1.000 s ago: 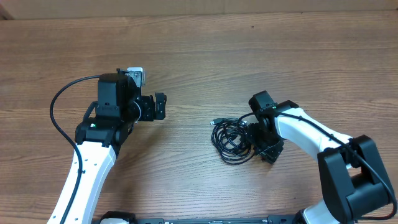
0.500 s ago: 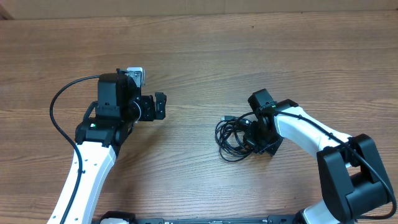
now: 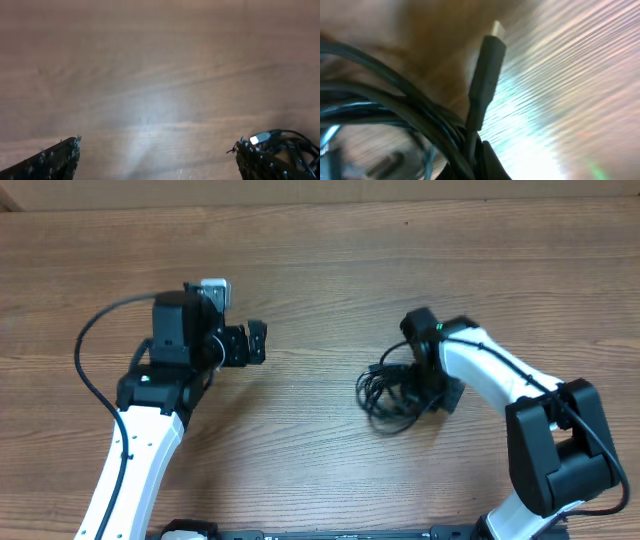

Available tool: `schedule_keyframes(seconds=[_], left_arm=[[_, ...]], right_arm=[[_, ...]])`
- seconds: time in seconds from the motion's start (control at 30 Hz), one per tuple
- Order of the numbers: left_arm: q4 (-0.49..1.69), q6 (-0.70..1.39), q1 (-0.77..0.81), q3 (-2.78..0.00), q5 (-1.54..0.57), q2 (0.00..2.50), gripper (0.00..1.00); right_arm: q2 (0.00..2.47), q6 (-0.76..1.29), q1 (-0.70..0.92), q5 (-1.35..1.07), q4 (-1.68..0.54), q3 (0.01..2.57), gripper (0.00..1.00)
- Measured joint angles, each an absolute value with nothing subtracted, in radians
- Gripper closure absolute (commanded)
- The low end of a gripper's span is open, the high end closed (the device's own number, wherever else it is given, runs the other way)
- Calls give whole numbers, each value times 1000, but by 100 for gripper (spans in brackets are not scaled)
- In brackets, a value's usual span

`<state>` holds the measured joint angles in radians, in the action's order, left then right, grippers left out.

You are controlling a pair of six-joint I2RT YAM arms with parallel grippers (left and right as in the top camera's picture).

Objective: Untangle cables
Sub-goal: 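Lift the grasped coil with the right gripper and pull it upward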

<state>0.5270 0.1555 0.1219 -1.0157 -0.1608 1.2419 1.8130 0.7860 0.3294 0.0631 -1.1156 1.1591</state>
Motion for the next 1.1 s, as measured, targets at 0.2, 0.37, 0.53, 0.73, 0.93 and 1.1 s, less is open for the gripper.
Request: schedule_keyframes(seconds=[0.2,0.37,0.53,0.73,0.93,1.1], left_arm=[[533,155,122,-1124,-161,1242,0],[598,160,122,-1199,-165,1242,0],[644,166,122,-1218,-192,1242,0],[673,167,122,-1218,-251,1242,1],[686,176,122,-1218,-313,1242,0],[688,186,122,-1218,-390,1251,0]], right_arm=[[1813,746,310,159,-1230,1423,96],[1813,716,296,181,-1296,1568,96],[1813,686,273,183,-1355,1699,96],[1813,649,253,178,-1425,1865,96],[1813,625,244,165,-1499,2040,96],[1813,604,222,153,-1553,2175,96]])
